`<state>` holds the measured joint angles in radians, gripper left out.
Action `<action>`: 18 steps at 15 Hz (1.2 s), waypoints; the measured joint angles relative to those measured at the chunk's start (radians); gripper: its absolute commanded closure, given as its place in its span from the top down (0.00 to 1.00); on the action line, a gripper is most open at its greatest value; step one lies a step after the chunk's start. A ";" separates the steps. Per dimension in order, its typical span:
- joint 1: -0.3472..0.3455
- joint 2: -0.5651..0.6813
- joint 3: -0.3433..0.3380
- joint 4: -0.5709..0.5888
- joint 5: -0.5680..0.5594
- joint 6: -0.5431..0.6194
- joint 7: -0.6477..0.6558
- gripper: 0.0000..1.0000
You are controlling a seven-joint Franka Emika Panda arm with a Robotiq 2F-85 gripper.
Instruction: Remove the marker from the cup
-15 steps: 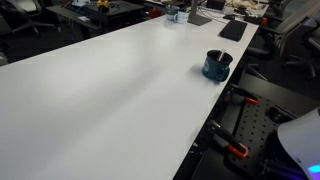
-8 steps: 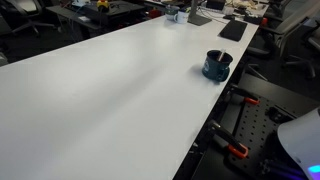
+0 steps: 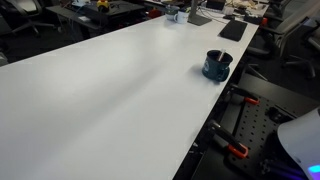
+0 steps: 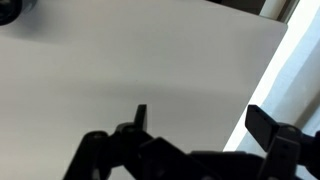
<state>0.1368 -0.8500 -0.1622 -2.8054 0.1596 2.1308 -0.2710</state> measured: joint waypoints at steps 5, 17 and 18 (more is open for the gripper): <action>-0.096 0.117 0.038 0.021 -0.020 0.195 0.142 1.00; -0.365 0.473 0.058 0.074 -0.218 0.211 0.370 1.00; -0.364 0.473 0.058 0.075 -0.218 0.197 0.370 1.00</action>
<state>-0.2275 -0.3766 -0.1043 -2.7301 -0.0587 2.3281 0.0994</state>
